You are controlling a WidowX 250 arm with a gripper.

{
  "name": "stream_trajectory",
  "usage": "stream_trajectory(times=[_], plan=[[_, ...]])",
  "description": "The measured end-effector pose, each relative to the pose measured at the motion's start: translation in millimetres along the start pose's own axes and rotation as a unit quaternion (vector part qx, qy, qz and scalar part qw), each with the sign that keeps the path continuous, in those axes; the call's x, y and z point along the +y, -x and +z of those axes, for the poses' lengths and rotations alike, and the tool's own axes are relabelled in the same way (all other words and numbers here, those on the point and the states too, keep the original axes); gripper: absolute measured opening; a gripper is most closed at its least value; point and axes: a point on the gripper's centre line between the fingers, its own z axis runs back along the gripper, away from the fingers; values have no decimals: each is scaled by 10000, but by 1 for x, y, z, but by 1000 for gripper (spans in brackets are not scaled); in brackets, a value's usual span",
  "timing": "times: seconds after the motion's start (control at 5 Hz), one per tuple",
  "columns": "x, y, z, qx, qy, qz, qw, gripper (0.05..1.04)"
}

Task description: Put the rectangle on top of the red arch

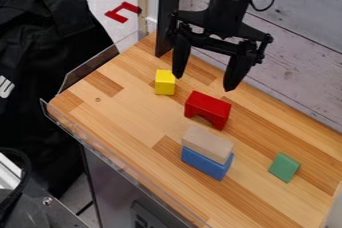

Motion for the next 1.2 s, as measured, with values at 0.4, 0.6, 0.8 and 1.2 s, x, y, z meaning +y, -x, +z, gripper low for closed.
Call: stream_trajectory(times=[0.4, 0.6, 0.8, 1.2], plan=[[-3, 15, -21, 99, 279, 1277, 9914, 999], [-11, 18, -21, -27, 547, 1980, 9787, 999], [-17, 22, -30, 43, 778, 2562, 9635, 999], [-28, 24, -49, 445, 755, 3572, 9299, 999]])
